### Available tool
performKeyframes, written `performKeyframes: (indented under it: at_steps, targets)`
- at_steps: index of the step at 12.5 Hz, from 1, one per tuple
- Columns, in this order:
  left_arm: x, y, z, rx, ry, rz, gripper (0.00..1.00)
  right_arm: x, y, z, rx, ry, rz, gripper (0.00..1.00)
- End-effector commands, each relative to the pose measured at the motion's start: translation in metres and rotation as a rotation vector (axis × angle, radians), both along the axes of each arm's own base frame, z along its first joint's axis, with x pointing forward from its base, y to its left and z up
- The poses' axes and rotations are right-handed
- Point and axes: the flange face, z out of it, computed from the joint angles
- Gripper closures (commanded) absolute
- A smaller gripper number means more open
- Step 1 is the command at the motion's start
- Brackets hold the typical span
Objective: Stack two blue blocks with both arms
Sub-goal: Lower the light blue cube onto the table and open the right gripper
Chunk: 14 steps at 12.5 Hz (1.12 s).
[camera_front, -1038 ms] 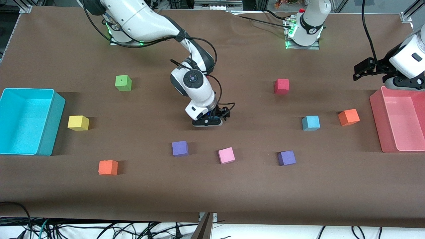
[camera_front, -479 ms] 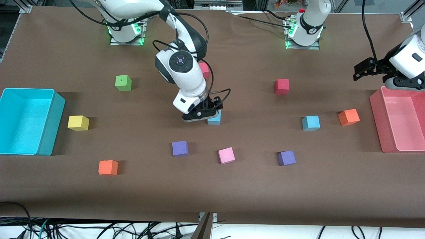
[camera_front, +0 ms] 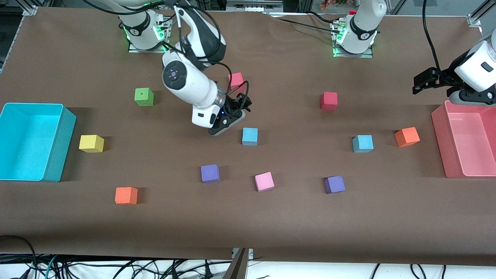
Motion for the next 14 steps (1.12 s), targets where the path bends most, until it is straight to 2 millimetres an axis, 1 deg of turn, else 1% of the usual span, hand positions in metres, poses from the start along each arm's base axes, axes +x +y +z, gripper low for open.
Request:
performKeyframes:
  at_steps: [1,4,7,10,11,12,13,14]
  targets:
    - [0.002,0.000,0.004,-0.020,-0.005,0.016,0.00,-0.021,-0.022,-0.030,0.117,-0.063,0.006,0.00]
    - [0.003,0.000,-0.001,-0.018,0.003,0.013,0.00,-0.038,-0.027,-0.070,0.195,-0.155,0.002,0.00]
    - [0.005,-0.003,0.000,-0.020,-0.014,0.008,0.00,-0.051,-0.031,-0.113,0.218,-0.249,0.020,0.00]
    - [0.006,-0.001,-0.003,-0.020,-0.008,0.013,0.00,-0.062,-0.044,-0.151,0.262,-0.348,0.041,0.00]
    - [0.008,-0.001,-0.004,-0.019,-0.009,0.011,0.00,-0.067,-0.040,-0.162,0.284,-0.372,0.035,0.00]
    - [0.009,-0.002,-0.005,-0.020,-0.009,0.010,0.00,-0.070,-0.041,-0.175,0.294,-0.400,0.031,0.00]
    - [0.014,-0.002,-0.017,-0.018,0.006,0.010,0.00,-0.068,-0.046,-0.184,0.292,-0.441,0.040,0.00]
    - [0.021,-0.003,-0.024,-0.015,-0.012,0.009,0.00,-0.068,-0.043,-0.189,0.314,-0.460,0.042,0.00]
